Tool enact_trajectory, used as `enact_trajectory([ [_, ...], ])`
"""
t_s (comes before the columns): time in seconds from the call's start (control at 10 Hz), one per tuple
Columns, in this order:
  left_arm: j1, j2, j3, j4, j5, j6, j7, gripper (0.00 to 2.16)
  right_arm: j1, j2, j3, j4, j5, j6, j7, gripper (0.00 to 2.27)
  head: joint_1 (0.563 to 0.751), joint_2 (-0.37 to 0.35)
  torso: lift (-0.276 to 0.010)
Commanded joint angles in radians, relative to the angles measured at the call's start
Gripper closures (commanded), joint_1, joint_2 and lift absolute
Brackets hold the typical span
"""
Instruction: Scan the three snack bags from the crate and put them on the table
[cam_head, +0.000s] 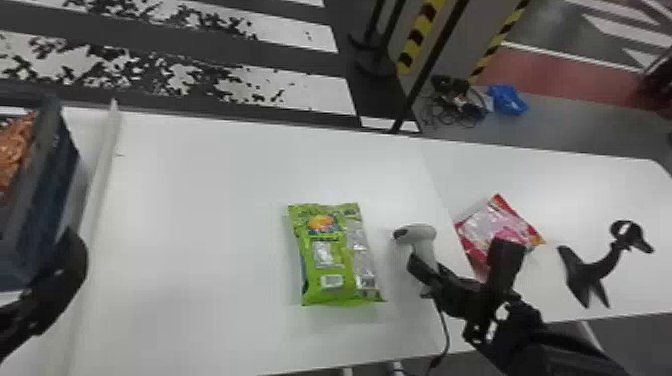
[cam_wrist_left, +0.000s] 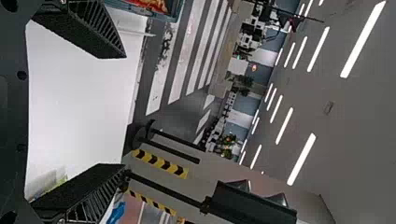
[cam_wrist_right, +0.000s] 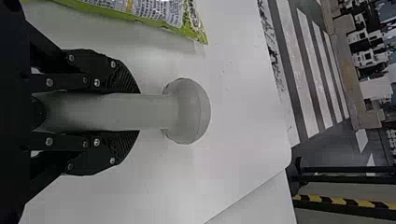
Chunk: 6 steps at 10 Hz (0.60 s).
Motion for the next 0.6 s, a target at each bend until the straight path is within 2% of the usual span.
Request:
enact_trajectory([
  [0.0, -0.009, 0.003, 0.0, 0.005, 0.001, 0.009, 0.0, 0.03, -0.003, -0.008, 0.007, 0.001, 0.005, -0.001, -0.003, 0.71, 0.695, -0.308, -0.094],
  [0.1, -0.02, 0.006, 0.0, 0.008, -0.001, 0.031, 0.0, 0.03, -0.003, -0.011, 0.006, -0.007, 0.008, -0.004, -0.004, 0.0, 0.695, -0.304, -0.094],
  [0.4, -0.039, 0.007, 0.0, 0.011, -0.001, 0.046, 0.0, 0.03, 0.042, -0.016, -0.036, -0.13, -0.021, 0.009, -0.003, 0.07, 0.695, -0.313, -0.094],
  [0.5, -0.04, 0.007, 0.0, 0.014, -0.001, 0.046, 0.0, 0.03, 0.059, -0.019, -0.071, -0.217, -0.067, 0.119, 0.048, 0.07, 0.695, -0.314, -0.094],
])
